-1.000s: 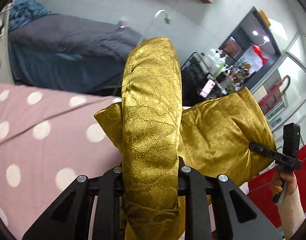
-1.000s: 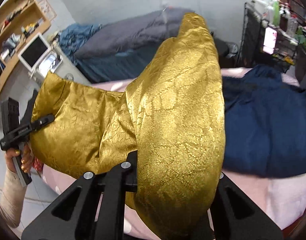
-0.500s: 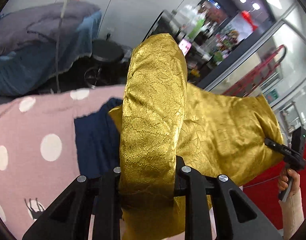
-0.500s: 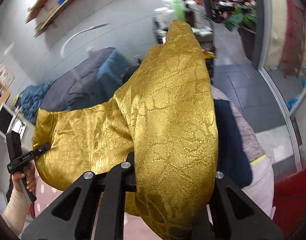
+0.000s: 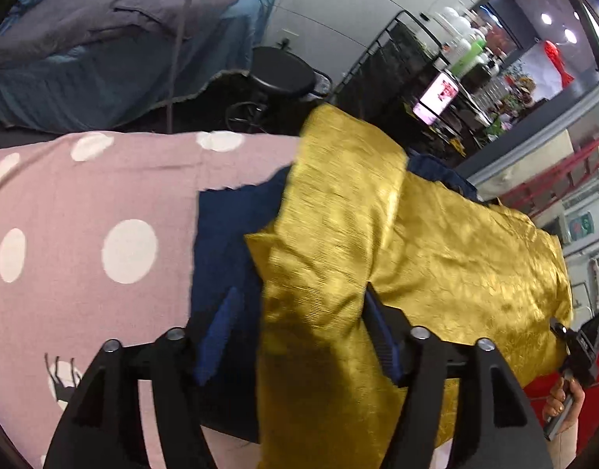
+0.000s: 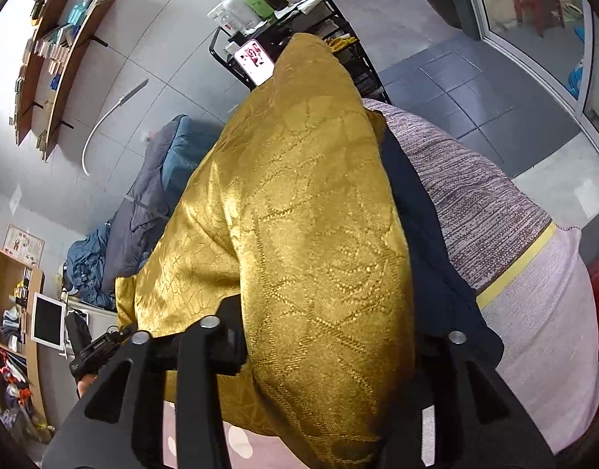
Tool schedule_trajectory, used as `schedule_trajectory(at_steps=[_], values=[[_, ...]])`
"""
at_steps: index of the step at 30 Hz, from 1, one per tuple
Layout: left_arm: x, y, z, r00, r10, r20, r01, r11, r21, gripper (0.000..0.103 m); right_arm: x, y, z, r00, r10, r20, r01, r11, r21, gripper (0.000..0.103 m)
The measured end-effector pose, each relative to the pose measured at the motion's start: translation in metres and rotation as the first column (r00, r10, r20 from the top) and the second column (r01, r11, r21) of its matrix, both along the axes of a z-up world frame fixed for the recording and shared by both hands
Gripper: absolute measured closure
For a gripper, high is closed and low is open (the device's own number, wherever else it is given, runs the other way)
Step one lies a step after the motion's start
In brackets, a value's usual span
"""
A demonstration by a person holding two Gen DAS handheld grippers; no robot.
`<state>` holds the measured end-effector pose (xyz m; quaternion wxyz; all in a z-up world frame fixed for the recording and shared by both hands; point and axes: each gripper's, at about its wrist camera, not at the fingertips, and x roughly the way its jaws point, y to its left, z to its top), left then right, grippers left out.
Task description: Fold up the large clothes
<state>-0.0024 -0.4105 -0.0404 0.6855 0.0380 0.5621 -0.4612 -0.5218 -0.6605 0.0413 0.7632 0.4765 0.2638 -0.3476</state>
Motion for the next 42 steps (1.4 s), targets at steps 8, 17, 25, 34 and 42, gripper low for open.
schedule_trajectory(at_steps=[8,17,25,34,42], values=[[0.033,0.057,0.012,0.979,0.197,0.06,-0.199,0.98,0.027,0.024,-0.023,-0.002,0.001,0.991,-0.112,0.076,0.108,0.993,0.049,0.04],[0.027,0.132,0.009,0.955,0.293,0.05,-0.297,0.951,0.089,0.022,-0.095,-0.001,0.015,0.926,-0.362,0.105,0.36,0.932,0.039,0.038],[-0.04,0.129,0.008,0.981,0.048,0.189,-0.083,0.98,0.182,0.011,-0.096,0.074,0.044,0.909,-0.406,-0.095,0.395,0.911,-0.118,0.038],[-0.113,0.105,0.037,0.924,-0.191,0.332,0.129,0.972,0.199,0.007,0.033,0.152,0.063,0.918,-0.124,-0.378,0.041,0.974,-0.222,0.038],[-0.145,0.082,0.061,0.889,-0.315,0.332,0.258,0.944,0.205,0.007,0.131,0.21,0.068,0.858,0.026,-0.513,-0.18,0.951,-0.252,0.021]])
